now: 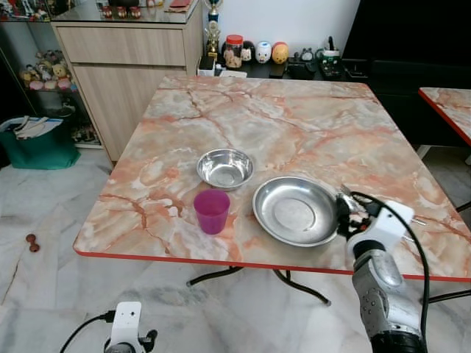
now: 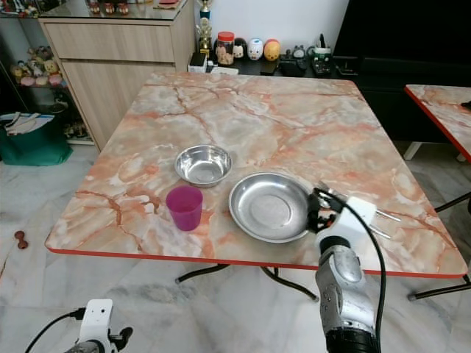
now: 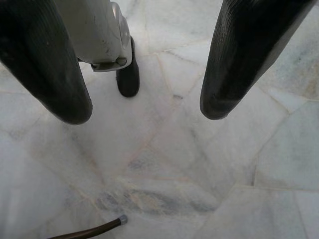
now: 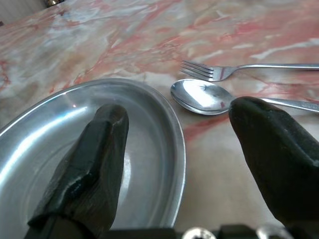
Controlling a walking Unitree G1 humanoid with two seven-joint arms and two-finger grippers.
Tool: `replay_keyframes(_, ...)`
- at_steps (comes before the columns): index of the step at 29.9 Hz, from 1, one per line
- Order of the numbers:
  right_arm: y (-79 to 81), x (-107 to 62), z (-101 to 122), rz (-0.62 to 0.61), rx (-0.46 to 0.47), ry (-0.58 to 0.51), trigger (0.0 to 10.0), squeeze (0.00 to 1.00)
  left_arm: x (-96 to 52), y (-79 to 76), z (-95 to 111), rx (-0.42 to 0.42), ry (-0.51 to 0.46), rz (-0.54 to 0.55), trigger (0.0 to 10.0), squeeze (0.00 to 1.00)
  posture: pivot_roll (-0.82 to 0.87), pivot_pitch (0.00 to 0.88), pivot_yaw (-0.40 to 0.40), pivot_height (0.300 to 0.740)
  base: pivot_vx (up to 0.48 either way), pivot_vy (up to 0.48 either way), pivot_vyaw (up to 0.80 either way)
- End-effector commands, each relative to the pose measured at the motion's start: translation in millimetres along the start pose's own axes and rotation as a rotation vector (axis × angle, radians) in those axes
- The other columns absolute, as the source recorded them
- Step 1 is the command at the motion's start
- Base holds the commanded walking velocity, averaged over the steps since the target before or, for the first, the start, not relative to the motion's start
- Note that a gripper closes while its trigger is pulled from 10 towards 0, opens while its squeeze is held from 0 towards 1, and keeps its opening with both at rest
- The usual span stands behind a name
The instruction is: Setting the table
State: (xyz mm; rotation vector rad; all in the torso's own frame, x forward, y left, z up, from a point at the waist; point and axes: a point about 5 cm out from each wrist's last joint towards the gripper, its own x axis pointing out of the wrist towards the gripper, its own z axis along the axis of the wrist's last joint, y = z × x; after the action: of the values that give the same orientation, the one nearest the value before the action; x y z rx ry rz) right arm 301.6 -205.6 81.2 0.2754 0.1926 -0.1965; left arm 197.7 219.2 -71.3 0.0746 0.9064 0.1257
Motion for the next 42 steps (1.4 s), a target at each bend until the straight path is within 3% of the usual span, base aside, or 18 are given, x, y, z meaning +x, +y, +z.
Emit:
replay_keyframes(1,-0.6,4.0,5.1,-0.002,0.008,0.001,10.0,0.00,-0.2,0.7,-2.1,0.008,0.012,-0.003,10.0,0.00,-0.01,0.000,-0.040,0.731,0.000,0.000,0.00)
replay_keyframes(8,-1.0,6.1,6.0,0.003,0.052,0.007,10.0,0.00,0.0,1.6,-0.5,0.028,0.006,-0.003,10.0,0.00,0.01,0.000,-0.048,0.731,0.000,0.000,0.00)
replay_keyframes(15,0.6,8.7,0.3,0.019,0.178,0.064,10.0,0.00,0.2,2.7,1.4,0.053,0.001,-0.004,10.0,0.00,0.01,0.000,-0.046,0.731,0.000,0.000,0.00)
replay_keyframes(42,0.5,16.9,-7.2,0.028,0.165,0.182,10.0,0.00,-0.2,-1.8,-2.5,0.061,0.012,-0.012,10.0,0.00,0.02,0.000,-0.047,0.731,0.000,0.000,0.00)
